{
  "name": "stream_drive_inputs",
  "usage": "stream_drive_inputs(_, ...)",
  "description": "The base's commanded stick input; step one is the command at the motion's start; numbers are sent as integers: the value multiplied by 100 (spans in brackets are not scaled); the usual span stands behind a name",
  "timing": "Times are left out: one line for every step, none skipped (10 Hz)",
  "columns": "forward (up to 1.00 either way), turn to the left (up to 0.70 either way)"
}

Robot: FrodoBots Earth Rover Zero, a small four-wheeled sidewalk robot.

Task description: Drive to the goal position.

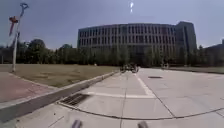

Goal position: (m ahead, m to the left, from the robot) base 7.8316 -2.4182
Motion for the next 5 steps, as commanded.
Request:
stream_drive_inputs(85, 0)
stream_drive_inputs(85, 0)
stream_drive_inputs(85, -7)
stream_drive_inputs(85, -34)
stream_drive_inputs(85, -34)
